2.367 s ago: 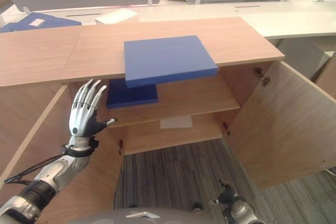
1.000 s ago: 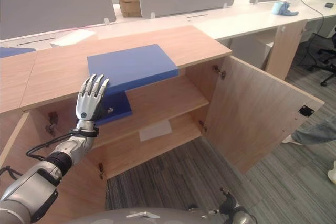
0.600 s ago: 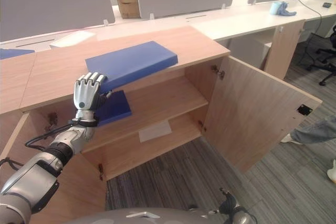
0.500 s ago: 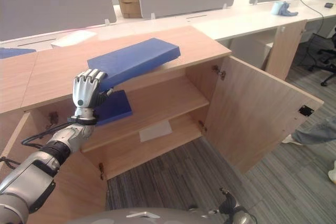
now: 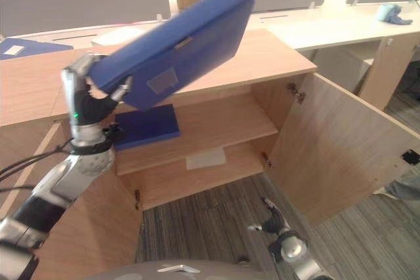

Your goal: Put the empty folder in the office cabinet

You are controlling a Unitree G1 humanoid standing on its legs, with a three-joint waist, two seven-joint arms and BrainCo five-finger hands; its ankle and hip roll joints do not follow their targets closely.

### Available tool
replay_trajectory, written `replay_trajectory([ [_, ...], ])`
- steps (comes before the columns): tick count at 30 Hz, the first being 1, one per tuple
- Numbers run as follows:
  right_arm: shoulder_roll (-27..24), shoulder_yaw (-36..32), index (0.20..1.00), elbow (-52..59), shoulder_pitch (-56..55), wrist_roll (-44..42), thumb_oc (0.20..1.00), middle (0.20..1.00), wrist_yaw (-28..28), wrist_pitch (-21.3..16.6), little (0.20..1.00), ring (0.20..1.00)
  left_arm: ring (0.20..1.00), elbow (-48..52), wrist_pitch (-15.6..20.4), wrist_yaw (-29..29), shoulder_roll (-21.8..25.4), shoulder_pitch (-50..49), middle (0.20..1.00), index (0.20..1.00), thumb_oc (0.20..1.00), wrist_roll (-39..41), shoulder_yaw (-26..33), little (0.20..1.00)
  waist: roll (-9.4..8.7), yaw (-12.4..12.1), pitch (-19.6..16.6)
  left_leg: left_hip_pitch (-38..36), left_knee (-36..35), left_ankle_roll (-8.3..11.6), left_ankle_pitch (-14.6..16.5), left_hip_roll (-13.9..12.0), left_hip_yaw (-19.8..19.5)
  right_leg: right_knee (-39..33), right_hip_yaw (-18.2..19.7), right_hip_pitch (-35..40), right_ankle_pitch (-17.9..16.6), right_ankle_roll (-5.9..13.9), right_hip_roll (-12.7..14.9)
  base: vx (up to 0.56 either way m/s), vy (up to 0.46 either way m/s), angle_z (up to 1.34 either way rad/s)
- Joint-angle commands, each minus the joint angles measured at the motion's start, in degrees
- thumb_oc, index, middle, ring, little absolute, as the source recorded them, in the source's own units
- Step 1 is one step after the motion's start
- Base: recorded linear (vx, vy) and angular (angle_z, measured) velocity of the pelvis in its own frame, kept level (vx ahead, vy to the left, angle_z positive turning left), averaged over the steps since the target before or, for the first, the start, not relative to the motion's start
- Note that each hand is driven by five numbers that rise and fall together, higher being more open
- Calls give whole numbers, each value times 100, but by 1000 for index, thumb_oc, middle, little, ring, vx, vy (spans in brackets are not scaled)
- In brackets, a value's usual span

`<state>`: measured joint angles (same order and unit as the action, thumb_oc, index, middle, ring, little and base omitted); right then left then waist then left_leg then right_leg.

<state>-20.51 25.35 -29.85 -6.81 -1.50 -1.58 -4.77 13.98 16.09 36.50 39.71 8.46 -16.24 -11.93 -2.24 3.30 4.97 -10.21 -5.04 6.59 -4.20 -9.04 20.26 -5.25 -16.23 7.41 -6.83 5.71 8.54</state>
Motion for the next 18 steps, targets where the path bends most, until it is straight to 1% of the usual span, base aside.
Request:
replay_trajectory([
  [1, -173, -426, 1000, -259, 460, -384, 1000, 1000, 289, -152, 1000, 1000, 200, -1143, 413, -1339, -116, 1006, 200, 200, 200, 1954, 31, 200, 302, -33, 155, -40, 4, -111, 542, -235, -361, 25, -131, 286, 618, 415, 448, -19, -2, 23],
  [2, -152, -546, 1000, -17, 444, -453, 1000, 1000, 366, -171, 1000, 1000, 200, -895, 507, -1834, -219, 744, 200, 200, 200, 2647, 231, 200, 309, -82, 147, -20, 4, -111, 524, -233, -410, 25, -153, 286, 609, 416, 451, -19, -2, 23],
  [3, -152, -546, 1000, -17, 444, -453, 1000, 1000, 366, -171, 1000, 1000, 200, -895, 507, -1834, -219, 744, 200, 200, 200, 2647, 231, 200, 309, -82, 147, -20, 4, -111, 524, -233, -410, 25, -153, 286, 609, 416, 451, -18, -2, 22],
  [4, -125, -676, 1000, 235, 456, -559, 1000, 1000, 464, -192, 1000, 1000, 200, -723, 587, -2331, -366, 494, 200, 200, 200, 3272, 370, 200, 309, -135, 153, -5, 4, -112, 509, -232, -453, 25, -177, 289, 596, 415, 457, -16, -3, 19],
  [5, -126, -749, 1000, 387, 472, -605, 1000, 1000, 520, -213, 1000, 1000, 200, -622, 609, -2526, -442, 363, 200, 200, 200, 3513, 445, 200, 312, -158, 155, 3, 4, -114, 505, -231, -482, 25, -187, 288, 589, 411, 459, -17, -4, 21],
  [6, -132, -855, 1000, 605, 493, -712, 1000, 1000, 544, -190, 1000, 1000, 200, -537, 620, -2844, -540, 209, 200, 200, 200, 3916, 499, 200, 310, -185, 155, 9, 4, -115, 498, -226, -510, 25, -196, 289, 579, 409, 461, -7, -2, 10],
  [7, -135, -870, 1000, 640, 494, -740, 1000, 1000, 546, -197, 1000, 1000, 200, -522, 622, -2890, -556, 184, 200, 200, 200, 3994, 508, 200, 310, -188, 154, 11, 4, -115, 497, -226, -515, 25, -197, 289, 577, 408, 461, -5, 0, 3],
  [8, -146, -985, 1000, 886, 528, -928, 1000, 1000, 531, -253, 1000, 1000, 200, -443, 679, -3142, -682, 0, 200, 200, 200, 4247, 562, 200, 312, -224, 162, 22, 4, -113, 491, -221, -554, 25, -205, 288, 569, 404, 463, -6, 1, 3],
  [10, -169, -1131, 1000, 1273, 574, -1122, 1000, 1000, 488, -187, 1000, 1000, 200, -405, 825, -3332, -820, -239, 200, 200, 200, 4391, 627, 200, 306, -268, 166, 32, 4, -114, 478, -218, -592, 25, -222, 287, 554, 397, 470, 0, 0, 0],
  [11, -169, -1131, 1000, 1273, 574, -1122, 1000, 1000, 488, -187, 1000, 1000, 200, -405, 825, -3332, -820, -239, 200, 200, 200, 4391, 627, 200, 306, -268, 166, 32, 4, -114, 478, -218, -592, 25, -222, 287, 554, 397, 470, 0, 0, 0],
  [12, -189, -1198, 1000, 1451, 596, -1237, 1000, 1000, 457, -181, 1000, 1000, 200, -415, 916, -3380, -874, -339, 200, 200, 200, 4509, 659, 200, 299, -289, 166, 38, 4, -114, 477, -214, -610, 25, -231, 287, 553, 391, 472, 0, 0, 0],
  [16, -207, -1413, 1000, 1852, 740, -1797, 1000, 1000, 158, -186, 1000, 1000, 200, -561, 1782, -4092, -1202, -622, 200, 200, 200, 5411, 858, 200, 248, -381, 129, 72, 4, -115, 450, -200, -694, 25, -285, 275, 529, 353, 487, 3, 2, 8],
  [17, -195, -1459, 1000, 1957, 775, -1947, 1000, 1000, 108, -180, 1000, 1000, 200, -565, 1977, -4157, -1299, -664, 200, 200, 200, 5508, 917, 200, 233, -403, 120, 77, 4, -109, 444, -200, -716, 25, -294, 278, 524, 347, 487, 11, 8, 6],
  [18, -188, -1490, 1000, 2041, 809, -2104, 1000, 1000, 56, -172, 1000, 1000, 200, -591, 2085, -4226, -1373, -663, 200, 200, 200, 5565, 954, 200, 220, -418, 108, 88, 4, -109, 441, -196, -735, 25, -304, 271, 519, 344, 491, 17, 17, 4],
])
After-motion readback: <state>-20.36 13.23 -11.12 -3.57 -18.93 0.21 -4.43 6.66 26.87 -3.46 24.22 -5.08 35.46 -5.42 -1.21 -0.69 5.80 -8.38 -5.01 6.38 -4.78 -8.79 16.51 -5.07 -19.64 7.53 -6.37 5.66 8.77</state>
